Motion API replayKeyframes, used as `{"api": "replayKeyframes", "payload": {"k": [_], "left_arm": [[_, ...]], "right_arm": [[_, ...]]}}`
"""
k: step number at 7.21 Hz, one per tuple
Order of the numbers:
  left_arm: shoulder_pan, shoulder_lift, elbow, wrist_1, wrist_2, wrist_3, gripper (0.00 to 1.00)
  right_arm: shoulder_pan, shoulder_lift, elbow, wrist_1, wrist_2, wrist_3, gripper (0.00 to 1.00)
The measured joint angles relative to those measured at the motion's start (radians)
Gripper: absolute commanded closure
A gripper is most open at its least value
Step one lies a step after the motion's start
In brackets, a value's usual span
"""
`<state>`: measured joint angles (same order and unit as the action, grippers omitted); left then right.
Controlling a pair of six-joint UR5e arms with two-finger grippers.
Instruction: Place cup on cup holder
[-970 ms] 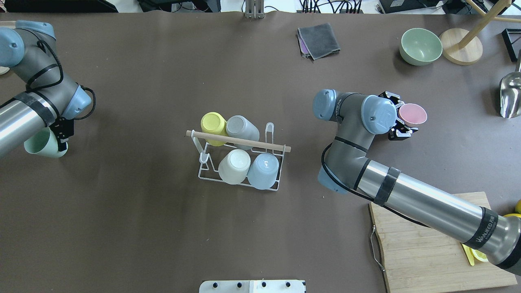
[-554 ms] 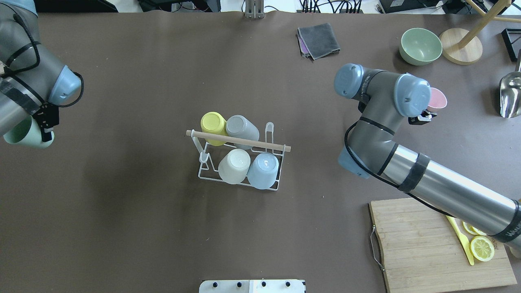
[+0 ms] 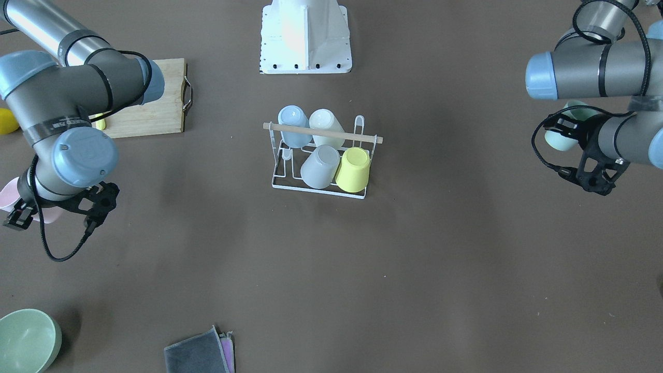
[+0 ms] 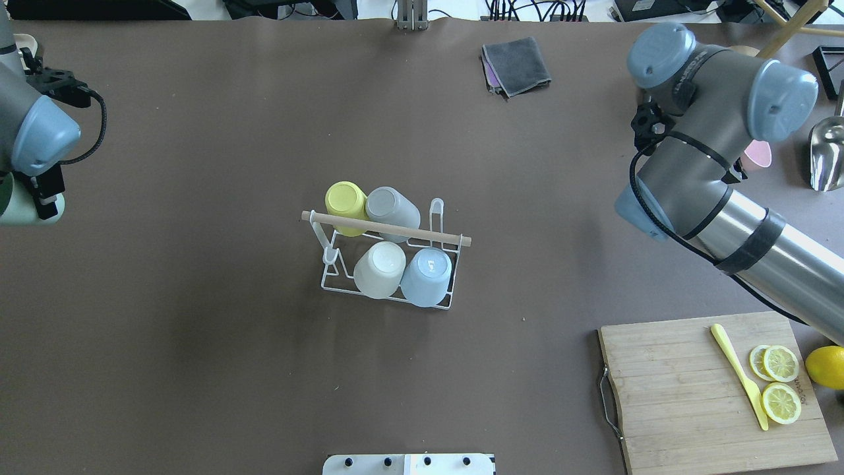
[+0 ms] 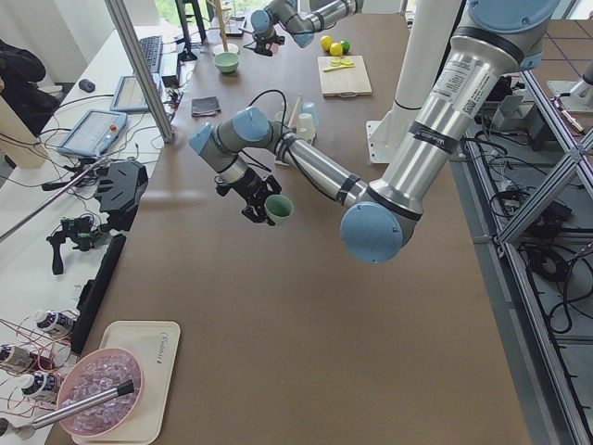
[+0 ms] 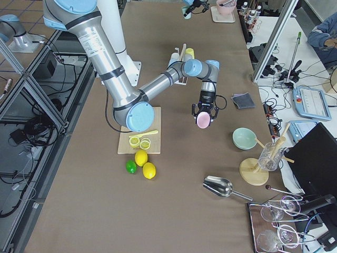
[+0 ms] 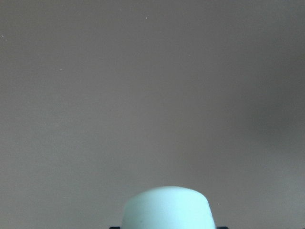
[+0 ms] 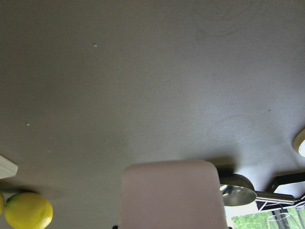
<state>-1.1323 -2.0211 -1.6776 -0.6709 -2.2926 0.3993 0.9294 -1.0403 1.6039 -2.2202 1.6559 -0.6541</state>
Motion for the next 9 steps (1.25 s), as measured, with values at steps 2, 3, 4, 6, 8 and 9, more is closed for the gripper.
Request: {"api": "replayKeyframes", "payload": {"k": [2,3,4,6,8,9], "left_arm": [[-0.008,0.072,-0.06,-0.225,0.044,-0.147,1.0],[-0.01,0.086,-0.074,-0.335,0.073,-0.244,1.0],[-0.011,0.094,-0.078,-0.458,0.093,-0.332,1.0],[-0.009,0.107,-0.04,-0.799,0.132,-0.471,1.0],[0.006,0.111,-0.02,-1.098,0.146,-0.633,1.0],[0.02,0.111,-0.019,-1.241,0.149,-0.729,1.0]], "right_arm": [[0.08,-0.01,0.019,0.046,0.17,0.01,1.0],[0.104,-0.03,0.021,0.102,0.241,0.012,1.0],[0.129,-0.055,0.022,0.168,0.307,0.013,1.0],[0.158,-0.103,0.032,0.322,0.404,0.006,1.0],[0.157,-0.17,0.06,0.497,0.467,0.002,1.0],[0.149,-0.207,0.054,0.62,0.506,0.001,1.0]]}}
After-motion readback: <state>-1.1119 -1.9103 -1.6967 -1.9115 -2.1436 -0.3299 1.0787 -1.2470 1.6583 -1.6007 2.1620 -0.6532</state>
